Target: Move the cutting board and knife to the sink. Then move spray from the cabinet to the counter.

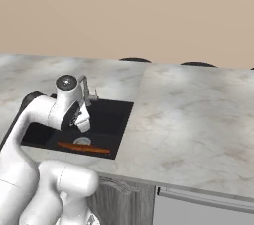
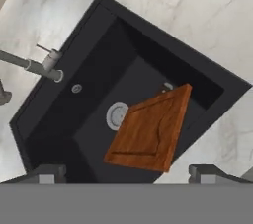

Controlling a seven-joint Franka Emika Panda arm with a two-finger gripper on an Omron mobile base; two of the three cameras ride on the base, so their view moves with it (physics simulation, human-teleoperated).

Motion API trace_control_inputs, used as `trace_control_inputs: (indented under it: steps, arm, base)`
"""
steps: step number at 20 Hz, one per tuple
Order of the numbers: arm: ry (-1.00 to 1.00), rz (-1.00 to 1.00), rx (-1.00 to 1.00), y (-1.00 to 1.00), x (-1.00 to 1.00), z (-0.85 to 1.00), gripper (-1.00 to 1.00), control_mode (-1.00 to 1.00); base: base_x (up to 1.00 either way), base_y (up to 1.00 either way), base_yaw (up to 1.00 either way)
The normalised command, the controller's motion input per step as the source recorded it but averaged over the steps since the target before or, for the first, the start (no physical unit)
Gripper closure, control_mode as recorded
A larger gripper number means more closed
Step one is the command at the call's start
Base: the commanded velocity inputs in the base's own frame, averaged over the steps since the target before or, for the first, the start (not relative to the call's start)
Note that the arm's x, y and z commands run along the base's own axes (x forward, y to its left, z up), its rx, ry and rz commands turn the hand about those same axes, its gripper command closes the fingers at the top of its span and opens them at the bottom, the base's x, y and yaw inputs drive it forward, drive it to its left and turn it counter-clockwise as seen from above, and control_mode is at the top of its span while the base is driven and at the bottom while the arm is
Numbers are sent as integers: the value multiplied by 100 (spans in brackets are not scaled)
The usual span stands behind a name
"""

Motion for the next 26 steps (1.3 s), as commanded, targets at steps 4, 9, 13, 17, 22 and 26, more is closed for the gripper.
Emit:
trace_control_inputs:
  steps: [4,9,13,17,22,26]
  arm:
    - [-51,28,-48,0,-48,52,-100,-100]
    - [-6,3,-1,0,-3,9,-100,-100]
    - [0,0,0,0,-7,0,-100,-100]
    - [0,0,0,-2,-44,0,-100,100]
    - [0,0,0,0,0,0,-100,100]
    - [0,0,0,0,0,0,-100,100]
  base:
    - [0,0,0]
    - [0,0,0]
    - [0,0,0]
    - [-50,-7,-3]
    - [-95,-10,-54]
    - [-51,3,-91]
